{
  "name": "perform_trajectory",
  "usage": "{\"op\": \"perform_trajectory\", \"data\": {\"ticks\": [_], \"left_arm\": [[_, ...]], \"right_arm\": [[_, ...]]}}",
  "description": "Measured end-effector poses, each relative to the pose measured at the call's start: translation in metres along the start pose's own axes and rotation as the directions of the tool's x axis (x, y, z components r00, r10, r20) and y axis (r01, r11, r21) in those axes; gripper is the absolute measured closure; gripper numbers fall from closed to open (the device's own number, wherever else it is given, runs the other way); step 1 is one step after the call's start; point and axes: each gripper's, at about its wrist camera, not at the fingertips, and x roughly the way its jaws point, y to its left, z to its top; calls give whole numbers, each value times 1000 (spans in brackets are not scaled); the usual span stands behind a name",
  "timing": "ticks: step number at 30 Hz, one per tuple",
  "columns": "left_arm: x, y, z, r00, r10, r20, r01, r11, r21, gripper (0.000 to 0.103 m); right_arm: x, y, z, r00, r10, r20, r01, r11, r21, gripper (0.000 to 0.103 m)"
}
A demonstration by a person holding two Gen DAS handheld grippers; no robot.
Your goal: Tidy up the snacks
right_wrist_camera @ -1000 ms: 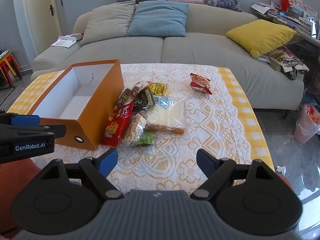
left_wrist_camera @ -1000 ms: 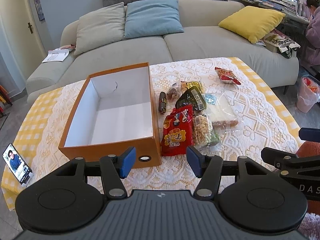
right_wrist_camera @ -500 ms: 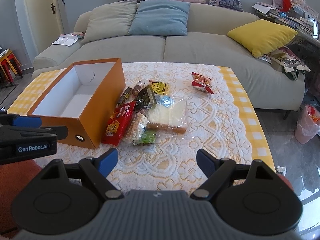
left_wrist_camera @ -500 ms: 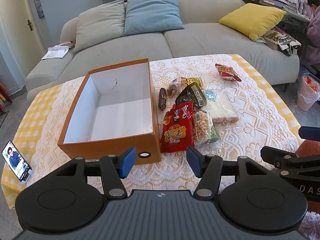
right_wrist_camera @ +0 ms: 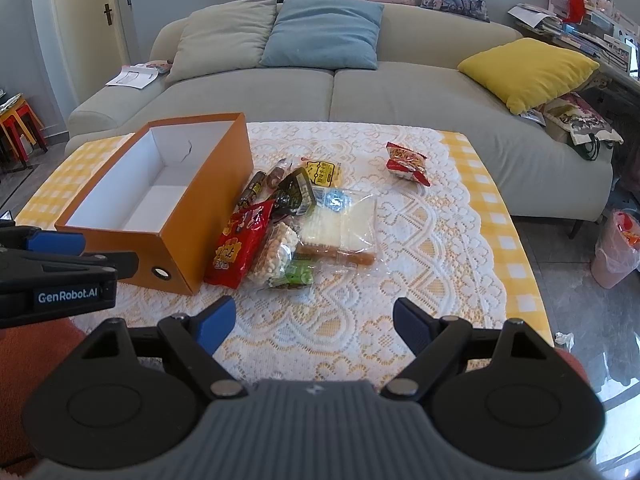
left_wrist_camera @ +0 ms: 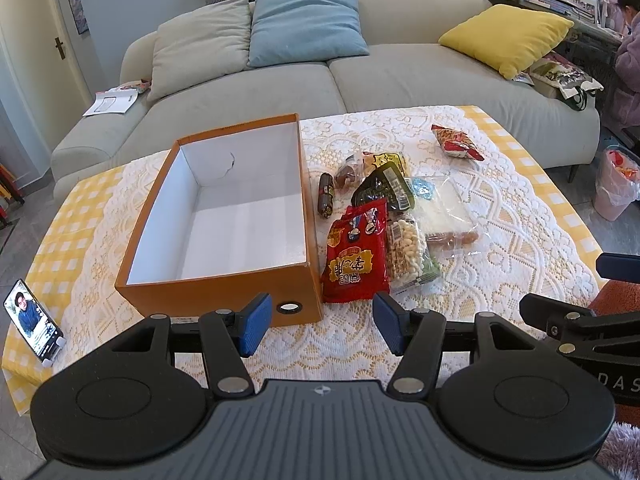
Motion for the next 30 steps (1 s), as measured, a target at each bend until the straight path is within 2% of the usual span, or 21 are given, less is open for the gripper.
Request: {"op": "perform_trajectory", "data": {"ticks": [18, 30], "left_arm": [[2, 3, -2, 1000, 1, -6, -1, 1000, -3, 35], [13, 14, 0, 999, 2, -54, -5, 999, -43, 35]], "right_arm": [[2, 0, 2, 1000, 2, -5, -2, 1000, -4, 19], [13, 3, 5, 999, 13, -30, -14, 1000, -13, 19]]}}
